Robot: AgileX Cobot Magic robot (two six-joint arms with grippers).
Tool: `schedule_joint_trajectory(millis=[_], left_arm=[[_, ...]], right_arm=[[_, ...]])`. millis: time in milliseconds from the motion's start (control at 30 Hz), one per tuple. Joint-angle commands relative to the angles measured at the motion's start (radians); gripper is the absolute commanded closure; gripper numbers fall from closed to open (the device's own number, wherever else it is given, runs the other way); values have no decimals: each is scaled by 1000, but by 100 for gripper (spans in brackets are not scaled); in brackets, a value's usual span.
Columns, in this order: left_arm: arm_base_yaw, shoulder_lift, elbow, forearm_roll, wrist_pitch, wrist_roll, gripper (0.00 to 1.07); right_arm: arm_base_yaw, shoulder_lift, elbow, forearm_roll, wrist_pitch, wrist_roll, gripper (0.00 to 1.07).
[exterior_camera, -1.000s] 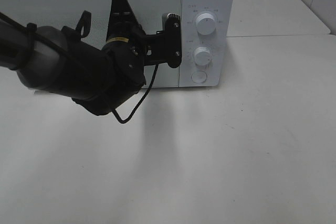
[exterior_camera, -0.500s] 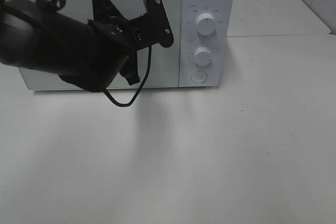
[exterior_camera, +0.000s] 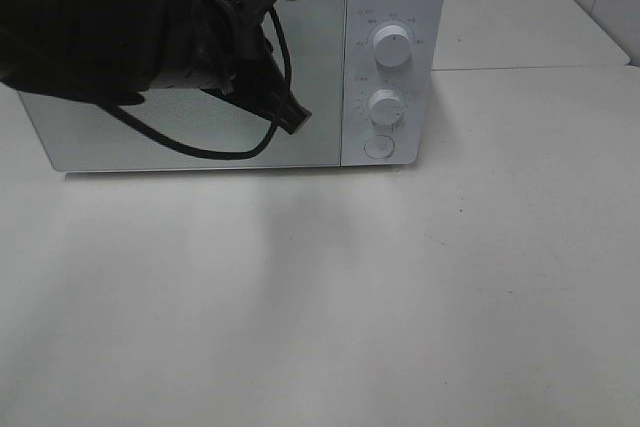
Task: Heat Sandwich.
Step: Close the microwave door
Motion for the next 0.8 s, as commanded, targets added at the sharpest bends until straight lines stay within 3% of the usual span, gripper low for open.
schedule_joint_trajectory(millis=[33, 167, 233, 500, 533, 567, 600, 667, 700, 733, 767, 800], left_arm=[[2, -53, 55, -77, 119, -114, 107], [6, -97, 125, -77, 285, -169, 107], [6, -128, 164, -77, 376, -240, 107], [49, -181, 195, -51, 660, -373, 107], [73, -183, 195, -13, 733, -424, 107], [125, -183, 194, 104, 877, -555, 107], [125, -183, 194, 104, 877, -555, 107], [183, -183, 194, 283, 999, -684, 107], [233, -184, 194, 457, 1079, -830, 107], [250, -189, 194, 517, 1102, -885, 107], [250, -189, 194, 517, 1102, -885, 107], [268, -196, 194, 586, 1125, -946, 107]], right_arm=[[-7, -24, 2, 1, 2, -11, 46], [-7, -24, 2, 1, 2, -11, 46], [-7, -24, 2, 1, 2, -11, 46], [-7, -24, 2, 1, 2, -11, 46], [-7, -24, 2, 1, 2, -11, 46], [-7, -24, 2, 1, 2, -11, 46], [-7, -24, 2, 1, 2, -11, 46], [-7, -24, 2, 1, 2, -11, 46], [-7, -24, 2, 1, 2, -11, 46], [-7, -24, 2, 1, 2, -11, 46], [-7, -24, 2, 1, 2, -11, 46], [-7, -24, 2, 1, 2, -11, 46]])
